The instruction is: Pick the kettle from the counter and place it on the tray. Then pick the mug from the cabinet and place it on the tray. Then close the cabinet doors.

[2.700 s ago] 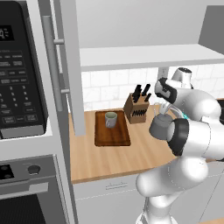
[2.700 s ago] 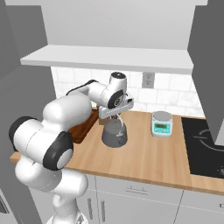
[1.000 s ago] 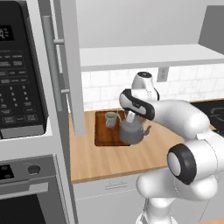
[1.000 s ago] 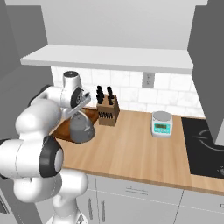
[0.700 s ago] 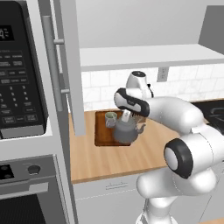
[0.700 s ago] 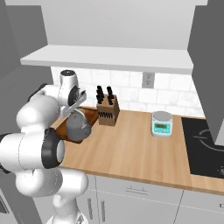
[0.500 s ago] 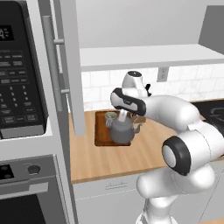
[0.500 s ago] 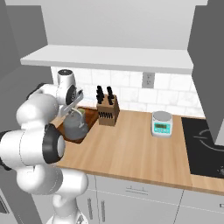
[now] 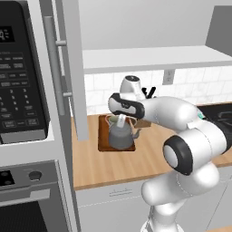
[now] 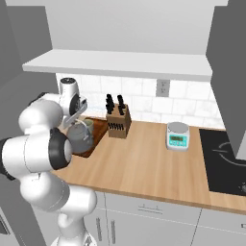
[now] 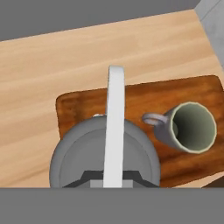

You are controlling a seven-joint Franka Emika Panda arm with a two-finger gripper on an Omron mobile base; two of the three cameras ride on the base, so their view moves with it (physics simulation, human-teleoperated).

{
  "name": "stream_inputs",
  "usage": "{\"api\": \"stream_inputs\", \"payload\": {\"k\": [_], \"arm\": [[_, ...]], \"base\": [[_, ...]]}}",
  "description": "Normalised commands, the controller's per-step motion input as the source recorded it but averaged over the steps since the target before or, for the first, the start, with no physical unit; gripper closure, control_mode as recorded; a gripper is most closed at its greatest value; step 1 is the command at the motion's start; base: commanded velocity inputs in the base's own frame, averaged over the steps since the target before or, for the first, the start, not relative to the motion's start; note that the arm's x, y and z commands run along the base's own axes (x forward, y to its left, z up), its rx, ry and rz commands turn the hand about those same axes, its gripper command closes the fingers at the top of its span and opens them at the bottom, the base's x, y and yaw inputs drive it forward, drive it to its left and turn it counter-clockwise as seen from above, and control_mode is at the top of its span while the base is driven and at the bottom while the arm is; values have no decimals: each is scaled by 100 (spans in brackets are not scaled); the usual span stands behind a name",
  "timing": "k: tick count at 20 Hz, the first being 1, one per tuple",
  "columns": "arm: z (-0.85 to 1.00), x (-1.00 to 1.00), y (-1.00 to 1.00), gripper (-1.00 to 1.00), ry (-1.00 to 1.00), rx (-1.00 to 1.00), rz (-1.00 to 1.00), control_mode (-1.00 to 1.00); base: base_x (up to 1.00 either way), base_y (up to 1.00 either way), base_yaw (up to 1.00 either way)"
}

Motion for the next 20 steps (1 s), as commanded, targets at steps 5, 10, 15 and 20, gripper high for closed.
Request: {"api": "stream_inputs", "payload": {"k": [5, 10, 15, 20], "arm": [[-16, 15, 3, 100, -3, 0, 0, -100], [-14, 12, 0, 100, -4, 0, 0, -100], [-17, 11, 0, 100, -2, 0, 1, -100], [-10, 0, 0, -100, -3, 0, 0, -100]], "base": [[0, 0, 0], [0, 0, 0], [0, 0, 0], [0, 0, 0]]}}
